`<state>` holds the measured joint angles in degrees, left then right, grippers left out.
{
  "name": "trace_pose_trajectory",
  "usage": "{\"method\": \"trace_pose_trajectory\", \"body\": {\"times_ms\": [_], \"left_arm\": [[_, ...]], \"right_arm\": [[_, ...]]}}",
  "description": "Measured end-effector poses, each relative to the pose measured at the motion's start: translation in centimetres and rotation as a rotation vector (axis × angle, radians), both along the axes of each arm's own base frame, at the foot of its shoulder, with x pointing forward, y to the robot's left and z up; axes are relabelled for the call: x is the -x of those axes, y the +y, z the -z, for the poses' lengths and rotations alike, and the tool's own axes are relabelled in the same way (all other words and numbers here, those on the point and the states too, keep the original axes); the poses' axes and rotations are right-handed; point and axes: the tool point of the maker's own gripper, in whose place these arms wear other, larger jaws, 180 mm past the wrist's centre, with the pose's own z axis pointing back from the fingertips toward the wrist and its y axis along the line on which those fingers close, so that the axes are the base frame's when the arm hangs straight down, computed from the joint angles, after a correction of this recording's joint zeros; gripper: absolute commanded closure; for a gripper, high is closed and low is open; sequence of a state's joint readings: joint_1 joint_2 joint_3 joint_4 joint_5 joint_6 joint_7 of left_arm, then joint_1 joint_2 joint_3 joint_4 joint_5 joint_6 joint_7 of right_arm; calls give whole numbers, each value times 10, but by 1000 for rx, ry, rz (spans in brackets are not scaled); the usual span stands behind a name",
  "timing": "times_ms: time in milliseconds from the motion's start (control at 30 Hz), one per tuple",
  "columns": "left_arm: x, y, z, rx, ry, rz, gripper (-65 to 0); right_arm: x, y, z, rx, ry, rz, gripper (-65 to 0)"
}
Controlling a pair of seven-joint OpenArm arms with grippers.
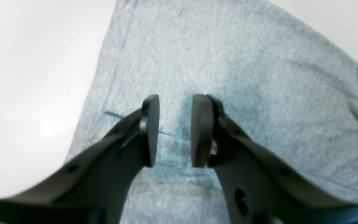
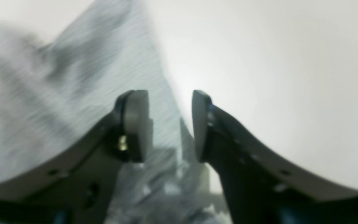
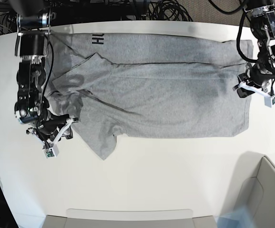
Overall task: Fold the T-shirt properly
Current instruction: 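Release and move both grippers down to the shirt's hem corners, then grasp the hem corners with both grippers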
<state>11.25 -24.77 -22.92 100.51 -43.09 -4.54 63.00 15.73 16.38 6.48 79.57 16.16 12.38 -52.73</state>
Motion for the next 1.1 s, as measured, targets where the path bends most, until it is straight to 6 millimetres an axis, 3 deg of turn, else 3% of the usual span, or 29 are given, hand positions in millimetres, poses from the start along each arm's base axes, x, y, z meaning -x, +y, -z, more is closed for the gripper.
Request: {"method": "trace_pose_trajectory", "body": {"times_ms": [133,200,300,533,667,800,900,967,1100], "left_arm": [[-1,0,0,1,-2,0,-170],[-1,0,0,1,-1,-1,-170],[0,-4,3,18,0,-7,-170],[1,-7,6,30,3,-11,-170],[-11,-6,-1,38,-27,-15,-172],[-16,4,20,85,18,-64,-174],[-35,26,33,97,36,-113,-180],[-63,41,28,58,20,-111,-193],[-116,50,14,-1,-38,-78,-204]], "right_arm": [[-30,4,25,33,40,-71,-295],[-37,11,41,8,51,-86,-295],[-36,3,64,4,112,-56,-295],[-50,12,75,-76,79,-7,-295],[-55,22,79,-90,38,-25,-295],[-52,47,85,-17,34,-142,-295],[-51,61,85,-6,34,-182,-295],[-49,64,84,-14,26,-188,-295],[-46,69,84,-20,18,-200,-295]]}}
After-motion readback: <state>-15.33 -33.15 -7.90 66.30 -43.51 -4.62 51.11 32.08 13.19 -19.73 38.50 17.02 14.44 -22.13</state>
